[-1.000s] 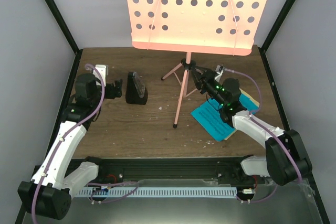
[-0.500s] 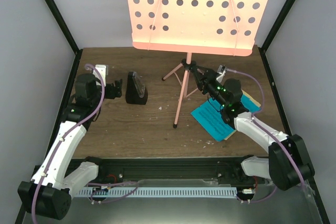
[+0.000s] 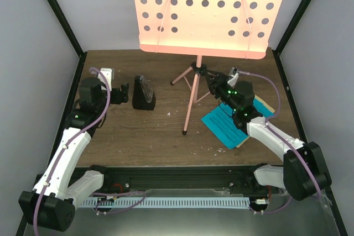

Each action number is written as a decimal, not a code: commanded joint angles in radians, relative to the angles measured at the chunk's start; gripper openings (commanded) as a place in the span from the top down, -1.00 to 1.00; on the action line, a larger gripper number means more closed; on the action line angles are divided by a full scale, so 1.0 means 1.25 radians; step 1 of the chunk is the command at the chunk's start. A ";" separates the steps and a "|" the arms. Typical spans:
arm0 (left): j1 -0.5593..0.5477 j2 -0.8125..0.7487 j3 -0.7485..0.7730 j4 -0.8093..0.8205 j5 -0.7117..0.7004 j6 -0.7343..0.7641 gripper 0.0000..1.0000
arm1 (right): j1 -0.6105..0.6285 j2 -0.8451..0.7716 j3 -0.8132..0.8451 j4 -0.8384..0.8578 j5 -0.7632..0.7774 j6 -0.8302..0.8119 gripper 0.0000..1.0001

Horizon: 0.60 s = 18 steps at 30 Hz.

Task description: Pack up the instrument practice props

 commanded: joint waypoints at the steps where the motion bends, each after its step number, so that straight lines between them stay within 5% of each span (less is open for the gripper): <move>1: 0.002 -0.008 0.006 0.001 0.004 -0.003 -0.89 | -0.003 0.011 0.052 -0.014 -0.003 -0.053 0.45; 10: 0.002 -0.010 0.006 0.000 0.004 -0.002 -0.89 | -0.002 0.012 0.037 -0.018 -0.002 -0.213 0.91; 18: 0.002 -0.008 0.006 0.002 0.006 -0.003 -0.89 | 0.003 0.004 -0.013 0.091 -0.008 -0.841 0.95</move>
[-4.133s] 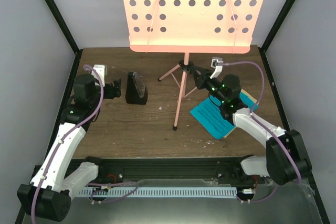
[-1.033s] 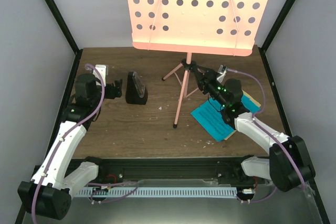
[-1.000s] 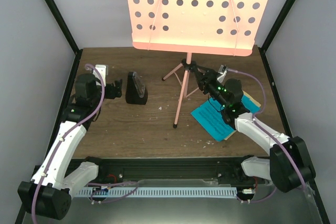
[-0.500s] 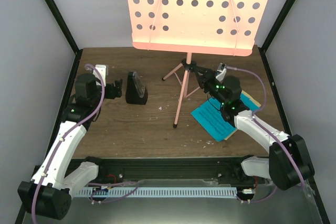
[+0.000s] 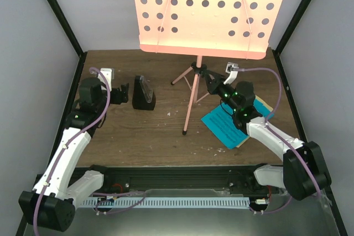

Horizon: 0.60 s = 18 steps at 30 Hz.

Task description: Pack up the instrument practice props

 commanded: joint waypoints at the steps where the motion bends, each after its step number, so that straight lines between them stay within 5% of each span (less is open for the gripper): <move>1: 0.002 -0.008 0.006 0.001 0.006 -0.003 -0.89 | 0.004 -0.010 -0.034 0.075 0.000 -0.470 0.95; 7: 0.002 -0.005 0.005 0.001 0.008 -0.003 -0.89 | 0.011 -0.034 -0.040 0.045 -0.033 -0.835 0.81; 14: 0.002 -0.001 0.004 0.002 0.007 0.002 -0.89 | 0.010 -0.100 -0.032 0.025 -0.047 -0.832 -0.43; 18: 0.002 -0.040 -0.001 0.011 -0.012 0.001 -0.82 | -0.003 -0.158 -0.106 0.046 -0.027 -0.720 -0.76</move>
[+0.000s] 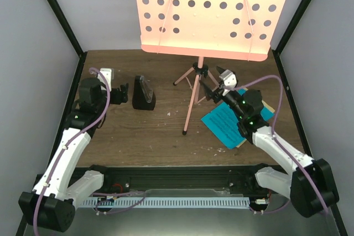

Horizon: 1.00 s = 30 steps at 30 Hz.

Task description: Pack up the instrument practice props

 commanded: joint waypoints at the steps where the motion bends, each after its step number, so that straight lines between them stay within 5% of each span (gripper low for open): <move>1: 0.002 -0.058 -0.016 0.029 -0.011 -0.001 -0.82 | -0.026 -0.063 -0.072 0.020 0.018 0.107 -0.79; 7: -0.013 -0.095 -0.046 0.060 -0.011 0.008 -0.82 | -0.292 -0.033 -0.170 0.182 -0.254 0.460 -0.85; 12: -0.050 -0.056 -0.037 0.063 0.062 0.014 -0.78 | -0.400 0.169 -0.039 0.249 -0.496 0.662 -0.80; 17: -0.136 -0.020 -0.031 0.098 0.180 -0.110 -0.61 | -0.405 0.348 0.149 0.420 -0.674 0.856 -0.67; 21: -0.211 0.020 -0.101 0.305 0.283 -0.279 -0.45 | -0.379 0.470 0.294 0.596 -0.765 1.013 -0.54; 30: -0.368 0.268 -0.015 0.442 0.323 -0.251 -0.18 | -0.252 0.669 0.589 0.814 -0.896 1.233 -0.24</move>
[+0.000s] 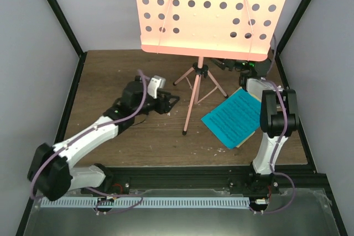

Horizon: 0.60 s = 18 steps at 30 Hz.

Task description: Pack up the instrument practice props

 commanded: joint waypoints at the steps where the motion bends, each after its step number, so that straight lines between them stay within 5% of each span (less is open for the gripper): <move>1: -0.043 0.090 0.054 0.114 0.059 0.003 -0.17 | 0.047 0.047 0.110 0.139 -0.093 0.132 -0.23; 18: -0.067 0.306 0.141 0.172 0.076 0.019 -0.05 | 0.085 0.084 0.238 0.216 -0.123 0.241 -0.13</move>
